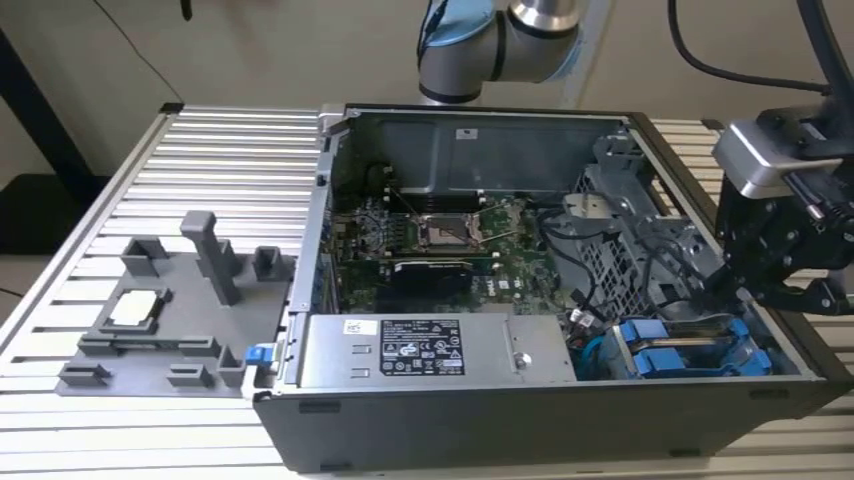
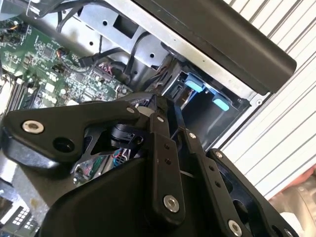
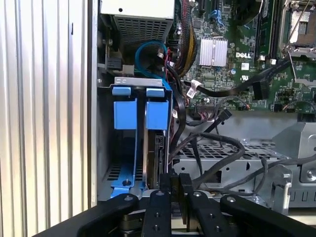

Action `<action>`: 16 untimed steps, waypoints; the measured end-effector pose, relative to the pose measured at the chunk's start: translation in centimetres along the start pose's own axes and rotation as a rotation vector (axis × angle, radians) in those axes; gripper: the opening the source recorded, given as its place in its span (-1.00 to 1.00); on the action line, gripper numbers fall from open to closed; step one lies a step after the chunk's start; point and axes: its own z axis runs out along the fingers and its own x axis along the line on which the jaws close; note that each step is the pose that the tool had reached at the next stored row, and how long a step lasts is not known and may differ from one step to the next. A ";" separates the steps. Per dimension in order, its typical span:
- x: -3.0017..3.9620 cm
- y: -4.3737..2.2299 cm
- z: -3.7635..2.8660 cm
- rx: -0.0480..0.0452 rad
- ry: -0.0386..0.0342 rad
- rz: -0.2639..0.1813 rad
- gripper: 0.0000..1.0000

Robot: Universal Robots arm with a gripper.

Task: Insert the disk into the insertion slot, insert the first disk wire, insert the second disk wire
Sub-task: 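Insert the first disk wire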

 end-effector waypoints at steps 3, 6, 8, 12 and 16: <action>0.08 0.01 0.10 0.0000 -0.0007 0.000 -0.62; 0.08 0.01 0.14 0.0013 -0.0005 0.000 -0.62; 0.11 0.03 0.30 0.0115 -0.0002 -0.001 -0.62; 0.24 0.04 0.78 0.0265 0.0000 -0.003 -0.62; 0.30 0.07 1.10 0.0266 0.0003 -0.003 -0.62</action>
